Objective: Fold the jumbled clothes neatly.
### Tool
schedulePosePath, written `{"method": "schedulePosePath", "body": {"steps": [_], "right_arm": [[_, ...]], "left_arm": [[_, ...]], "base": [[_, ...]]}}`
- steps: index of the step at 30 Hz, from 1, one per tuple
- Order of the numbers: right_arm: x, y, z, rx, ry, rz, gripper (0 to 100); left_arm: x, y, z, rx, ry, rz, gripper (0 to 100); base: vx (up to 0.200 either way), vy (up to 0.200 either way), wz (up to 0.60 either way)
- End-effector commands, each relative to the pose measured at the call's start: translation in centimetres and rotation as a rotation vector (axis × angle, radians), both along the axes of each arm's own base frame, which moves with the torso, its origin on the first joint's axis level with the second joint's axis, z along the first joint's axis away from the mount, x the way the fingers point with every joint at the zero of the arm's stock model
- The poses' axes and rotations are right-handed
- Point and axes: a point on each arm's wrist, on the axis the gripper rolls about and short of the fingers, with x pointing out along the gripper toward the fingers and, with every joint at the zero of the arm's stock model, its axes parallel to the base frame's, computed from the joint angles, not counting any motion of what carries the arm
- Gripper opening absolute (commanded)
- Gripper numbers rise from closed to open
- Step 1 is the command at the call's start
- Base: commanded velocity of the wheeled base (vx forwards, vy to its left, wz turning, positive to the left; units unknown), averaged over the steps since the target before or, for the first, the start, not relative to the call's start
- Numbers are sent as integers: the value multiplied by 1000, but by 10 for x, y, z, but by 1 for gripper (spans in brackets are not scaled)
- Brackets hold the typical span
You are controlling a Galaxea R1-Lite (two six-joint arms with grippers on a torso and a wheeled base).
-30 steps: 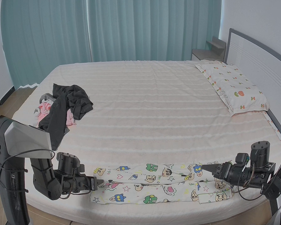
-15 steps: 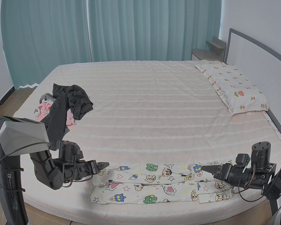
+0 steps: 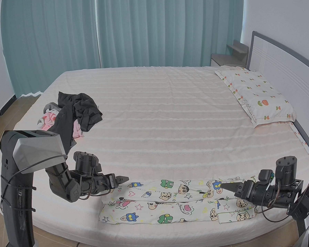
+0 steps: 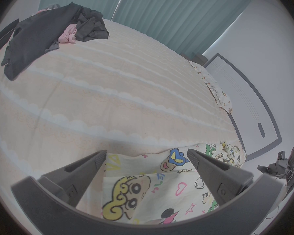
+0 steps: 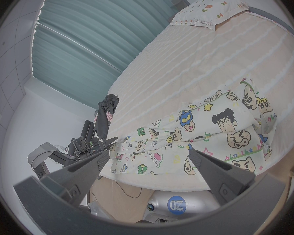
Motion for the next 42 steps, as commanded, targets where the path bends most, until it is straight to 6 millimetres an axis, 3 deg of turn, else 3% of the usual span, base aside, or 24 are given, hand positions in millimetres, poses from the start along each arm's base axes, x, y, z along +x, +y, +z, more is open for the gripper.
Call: {"method": "schedulePosePath", "body": {"steps": [1, 2, 13, 20, 30, 42], "right_arm": [[1, 0, -1, -2, 3, -1, 100], [0, 0, -2, -2, 7, 0, 100], [1, 1, -5, -10, 20, 0, 100], [1, 1, -5, -10, 20, 0, 100], [1, 1, -5, -10, 19, 0, 100], [1, 0, -5, -10, 21, -1, 100]], "left_arm": [[-1, -7, -5, 3, 9, -20, 100], [0, -8, -5, 4, 4, -24, 0], [6, -5, -8, 55, -31, 54, 0], [4, -5, 9, 41, -132, 80, 0], [2, -1, 15, 35, -216, 113, 0], [6, 16, 14, 49, -237, 185, 0]], "base": [[0, 0, 0], [0, 0, 0], [0, 0, 0], [0, 0, 0], [0, 0, 0], [0, 0, 0]]}}
